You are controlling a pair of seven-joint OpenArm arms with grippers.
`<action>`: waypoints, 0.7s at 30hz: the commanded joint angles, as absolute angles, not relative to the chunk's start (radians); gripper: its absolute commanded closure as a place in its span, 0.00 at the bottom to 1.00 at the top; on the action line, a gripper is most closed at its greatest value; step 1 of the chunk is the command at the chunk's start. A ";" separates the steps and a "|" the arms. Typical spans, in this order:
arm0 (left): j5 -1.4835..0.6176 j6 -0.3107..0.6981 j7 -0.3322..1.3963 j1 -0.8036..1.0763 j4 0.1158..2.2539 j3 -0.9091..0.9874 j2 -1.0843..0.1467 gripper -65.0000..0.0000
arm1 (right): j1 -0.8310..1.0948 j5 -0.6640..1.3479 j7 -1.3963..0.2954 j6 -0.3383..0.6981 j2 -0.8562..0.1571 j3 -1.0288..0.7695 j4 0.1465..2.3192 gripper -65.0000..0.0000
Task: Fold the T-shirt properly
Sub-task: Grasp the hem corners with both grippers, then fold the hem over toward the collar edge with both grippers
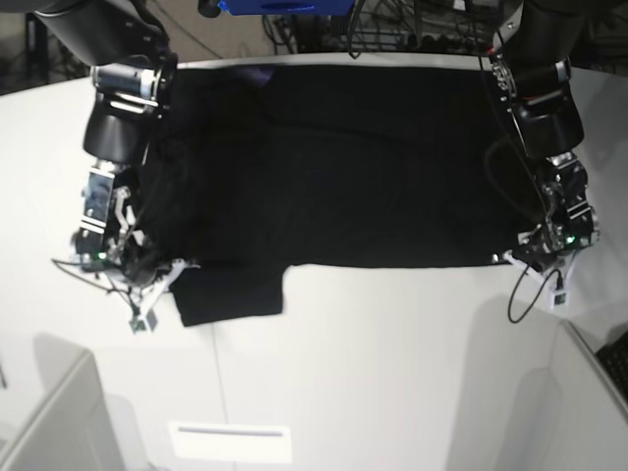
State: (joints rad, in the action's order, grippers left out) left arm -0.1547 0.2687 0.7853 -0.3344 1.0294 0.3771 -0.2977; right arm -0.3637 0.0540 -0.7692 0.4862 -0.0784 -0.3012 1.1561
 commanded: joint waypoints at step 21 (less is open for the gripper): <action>-0.159 0.277 0.823 -0.170 1.406 0.409 -0.269 1.00 | -0.300 0.067 -0.763 0.492 -0.104 -0.298 1.328 1.00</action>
State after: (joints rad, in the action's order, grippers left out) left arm -0.1589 0.2810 0.8417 -0.1570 1.3857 0.4011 -0.2512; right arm -0.2764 0.0589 -0.7803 0.4870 -0.0929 -0.2962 1.3037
